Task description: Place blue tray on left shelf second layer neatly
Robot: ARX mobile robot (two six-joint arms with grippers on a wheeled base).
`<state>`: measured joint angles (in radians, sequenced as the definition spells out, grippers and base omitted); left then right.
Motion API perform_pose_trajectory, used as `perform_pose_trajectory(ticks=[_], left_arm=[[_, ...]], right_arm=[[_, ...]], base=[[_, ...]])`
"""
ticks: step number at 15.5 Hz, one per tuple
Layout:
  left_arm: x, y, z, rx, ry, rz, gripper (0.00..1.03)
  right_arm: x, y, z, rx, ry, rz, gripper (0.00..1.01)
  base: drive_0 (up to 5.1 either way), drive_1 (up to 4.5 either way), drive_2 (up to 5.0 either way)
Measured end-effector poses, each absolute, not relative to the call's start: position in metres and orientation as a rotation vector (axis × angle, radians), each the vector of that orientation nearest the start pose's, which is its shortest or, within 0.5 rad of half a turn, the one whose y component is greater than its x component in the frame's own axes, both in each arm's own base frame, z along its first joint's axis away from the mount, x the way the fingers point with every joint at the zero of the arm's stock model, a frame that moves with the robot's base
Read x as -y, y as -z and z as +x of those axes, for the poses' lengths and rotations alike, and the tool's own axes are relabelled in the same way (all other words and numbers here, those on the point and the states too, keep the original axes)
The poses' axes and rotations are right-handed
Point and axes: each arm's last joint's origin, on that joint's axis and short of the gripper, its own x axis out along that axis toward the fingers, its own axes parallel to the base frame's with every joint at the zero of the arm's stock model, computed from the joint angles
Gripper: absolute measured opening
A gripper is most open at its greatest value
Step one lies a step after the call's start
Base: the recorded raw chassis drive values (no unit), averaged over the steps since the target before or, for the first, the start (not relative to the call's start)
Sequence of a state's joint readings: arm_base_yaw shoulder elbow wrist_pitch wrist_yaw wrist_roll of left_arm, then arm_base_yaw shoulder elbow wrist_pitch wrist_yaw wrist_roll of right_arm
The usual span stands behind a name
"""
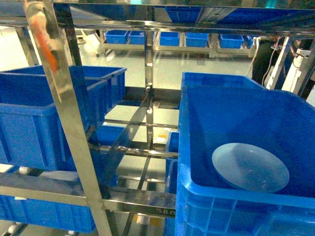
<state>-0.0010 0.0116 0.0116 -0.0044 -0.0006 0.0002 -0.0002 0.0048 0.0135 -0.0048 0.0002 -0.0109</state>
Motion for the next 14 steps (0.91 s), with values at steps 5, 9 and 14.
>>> perform_pose_trajectory(ticks=[5,9,14], left_arm=[[0.0001,-0.1661,0.0977,-0.004,0.0,0.001,0.98],[0.0001,-0.1661,0.0977,-0.004,0.0,0.001,0.98],[0.0001,-0.1661,0.0977,-0.004,0.0,0.001,0.98]], right_arm=[[0.0,-0.1673,0.0972,0.004,0.0,-0.011,0.16],[0.0,-0.1673,0.0972,0.004,0.0,-0.011,0.75],[0.0,-0.1673,0.0972,0.004,0.0,-0.009,0.98]], base=[[0.0,0.0,0.0],[0.0,0.0,0.0],[0.0,0.0,0.0]])
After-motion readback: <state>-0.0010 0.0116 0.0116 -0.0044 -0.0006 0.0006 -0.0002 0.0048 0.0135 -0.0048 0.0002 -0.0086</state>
